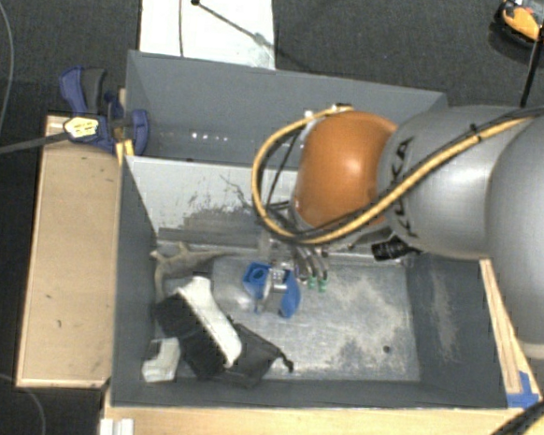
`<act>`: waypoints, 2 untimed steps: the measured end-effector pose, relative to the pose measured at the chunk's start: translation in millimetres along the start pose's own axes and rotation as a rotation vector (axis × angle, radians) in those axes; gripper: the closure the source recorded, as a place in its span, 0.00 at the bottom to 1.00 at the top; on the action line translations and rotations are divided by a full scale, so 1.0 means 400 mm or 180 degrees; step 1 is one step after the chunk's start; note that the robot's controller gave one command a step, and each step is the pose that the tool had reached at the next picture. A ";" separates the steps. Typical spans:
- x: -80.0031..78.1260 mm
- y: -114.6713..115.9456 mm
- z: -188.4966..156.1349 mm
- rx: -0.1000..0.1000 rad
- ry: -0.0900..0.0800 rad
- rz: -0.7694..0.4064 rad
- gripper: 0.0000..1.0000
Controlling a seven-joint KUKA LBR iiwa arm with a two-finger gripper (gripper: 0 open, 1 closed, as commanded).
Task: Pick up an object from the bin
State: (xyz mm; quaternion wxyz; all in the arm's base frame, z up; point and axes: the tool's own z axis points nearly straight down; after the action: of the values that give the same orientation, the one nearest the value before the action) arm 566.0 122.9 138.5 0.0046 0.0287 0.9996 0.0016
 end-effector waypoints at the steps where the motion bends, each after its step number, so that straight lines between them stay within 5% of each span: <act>1: -0.040 -0.019 0.075 -0.0002 0.0001 -0.0664 1.00; 2: -0.040 -0.019 0.075 -0.0002 0.0001 -0.0662 1.00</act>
Offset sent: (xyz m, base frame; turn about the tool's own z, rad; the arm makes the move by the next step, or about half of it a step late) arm 0.0000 0.0000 0.0000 0.0000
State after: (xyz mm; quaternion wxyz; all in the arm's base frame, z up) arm 581.6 114.3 108.6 0.0047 -0.0752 0.9972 0.0014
